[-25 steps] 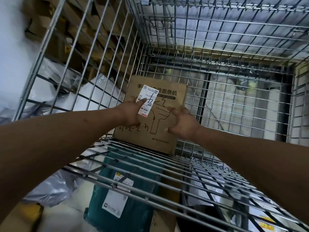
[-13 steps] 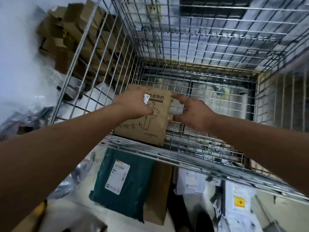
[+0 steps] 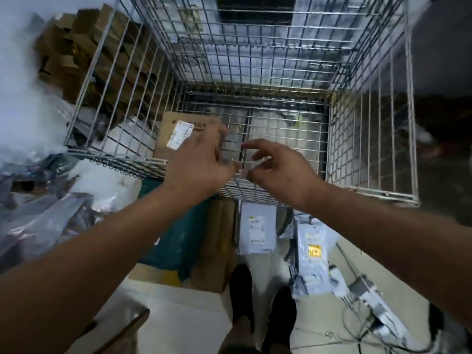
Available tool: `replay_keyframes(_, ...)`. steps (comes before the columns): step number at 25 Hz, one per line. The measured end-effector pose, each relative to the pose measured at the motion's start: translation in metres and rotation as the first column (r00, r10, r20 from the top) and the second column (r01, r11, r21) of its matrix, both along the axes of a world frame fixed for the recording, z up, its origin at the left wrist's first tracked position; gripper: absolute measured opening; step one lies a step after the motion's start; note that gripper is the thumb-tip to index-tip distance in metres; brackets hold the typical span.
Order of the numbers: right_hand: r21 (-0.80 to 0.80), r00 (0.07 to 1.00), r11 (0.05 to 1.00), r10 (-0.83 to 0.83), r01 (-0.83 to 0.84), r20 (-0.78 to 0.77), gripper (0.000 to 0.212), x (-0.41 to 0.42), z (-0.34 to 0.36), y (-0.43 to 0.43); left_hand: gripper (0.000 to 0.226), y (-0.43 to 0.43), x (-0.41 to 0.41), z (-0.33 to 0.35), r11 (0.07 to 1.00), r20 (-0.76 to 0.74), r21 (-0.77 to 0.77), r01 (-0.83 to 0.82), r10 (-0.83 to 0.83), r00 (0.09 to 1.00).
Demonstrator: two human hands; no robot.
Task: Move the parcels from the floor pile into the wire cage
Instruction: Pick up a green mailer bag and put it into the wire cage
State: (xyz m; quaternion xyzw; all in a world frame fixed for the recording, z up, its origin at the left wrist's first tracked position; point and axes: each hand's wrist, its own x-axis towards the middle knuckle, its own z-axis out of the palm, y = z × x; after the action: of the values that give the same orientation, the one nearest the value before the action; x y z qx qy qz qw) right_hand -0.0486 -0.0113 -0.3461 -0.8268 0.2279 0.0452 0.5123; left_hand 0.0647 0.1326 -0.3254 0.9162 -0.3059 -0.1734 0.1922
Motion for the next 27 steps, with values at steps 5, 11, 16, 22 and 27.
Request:
replay_keyframes(5, 0.076, 0.982, 0.991, -0.124, 0.114, 0.144, 0.033, -0.066, -0.016, 0.025, 0.035, 0.031, -0.059, -0.021, 0.997, -0.127, -0.067, -0.050, 0.041, 0.991)
replay_keyframes(11, 0.054, 0.992, 0.992, -0.115, 0.118, -0.056, 0.033, -0.129, -0.116, 0.060, 0.064, 0.070, -0.104, -0.136, 0.997, -0.278, 0.046, -0.056, 0.067, 0.958)
replay_keyframes(16, 0.027, 0.924, 0.999, -0.029, 0.042, -0.381, 0.066, -0.161, -0.218, 0.079, 0.082, 0.104, -0.121, -0.239, 0.977, -0.422, 0.186, -0.099, 0.171, 0.890)
replay_keyframes(22, -0.015, 0.873, 1.000, -0.023, 0.018, -0.487, 0.078, -0.174, -0.289, 0.112, 0.084, 0.151, -0.132, -0.307, 0.955, -0.472, 0.274, -0.117, 0.240, 0.848)
replay_keyframes(27, 0.035, 0.878, 0.998, 0.058, -0.046, -0.475, 0.078, -0.133, -0.278, 0.157, 0.089, 0.198, -0.115, -0.288, 0.938, -0.449, 0.234, -0.254, 0.336, 0.828)
